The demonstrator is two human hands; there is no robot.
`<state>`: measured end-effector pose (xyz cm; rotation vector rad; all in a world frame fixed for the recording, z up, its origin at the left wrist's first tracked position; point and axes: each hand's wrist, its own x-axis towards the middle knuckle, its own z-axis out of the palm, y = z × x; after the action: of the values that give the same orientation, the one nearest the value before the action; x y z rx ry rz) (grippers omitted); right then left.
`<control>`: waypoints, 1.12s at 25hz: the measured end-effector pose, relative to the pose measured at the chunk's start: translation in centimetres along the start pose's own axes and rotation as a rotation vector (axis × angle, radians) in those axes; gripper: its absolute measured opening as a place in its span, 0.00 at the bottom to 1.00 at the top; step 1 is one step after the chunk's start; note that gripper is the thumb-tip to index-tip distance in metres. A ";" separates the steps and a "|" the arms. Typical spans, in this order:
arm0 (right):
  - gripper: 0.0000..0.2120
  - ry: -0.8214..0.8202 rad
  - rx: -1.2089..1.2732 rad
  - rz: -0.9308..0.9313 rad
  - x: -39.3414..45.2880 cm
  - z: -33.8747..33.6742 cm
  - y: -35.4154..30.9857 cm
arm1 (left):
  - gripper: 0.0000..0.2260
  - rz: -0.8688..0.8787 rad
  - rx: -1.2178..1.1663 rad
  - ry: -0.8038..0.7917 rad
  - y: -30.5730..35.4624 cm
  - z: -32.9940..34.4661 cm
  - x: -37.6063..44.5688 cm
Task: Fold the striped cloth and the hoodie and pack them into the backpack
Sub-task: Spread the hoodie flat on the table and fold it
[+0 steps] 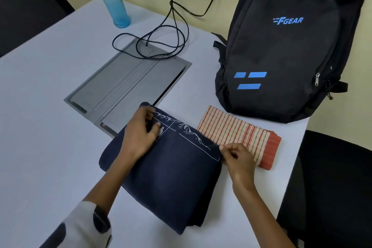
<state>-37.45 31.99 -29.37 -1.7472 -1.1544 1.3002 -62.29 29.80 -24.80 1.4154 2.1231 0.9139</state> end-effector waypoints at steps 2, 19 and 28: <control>0.02 0.059 -0.232 -0.181 -1.8 0.3 -0.8 | 0.20 0.191 0.190 -0.137 -1.0 -0.4 -1.5; 0.37 -0.347 -1.034 -0.627 -0.5 7.6 -3.3 | 0.33 0.112 0.436 -0.402 -4.8 0.1 0.1; 0.47 -0.799 -0.710 -0.202 5.9 8.3 -7.9 | 0.40 0.089 0.457 -0.527 -5.0 -0.4 0.9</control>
<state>-46.76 40.52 -26.93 -1.4810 -2.4102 1.6310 -66.06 29.27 -28.13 1.7382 1.9264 0.0427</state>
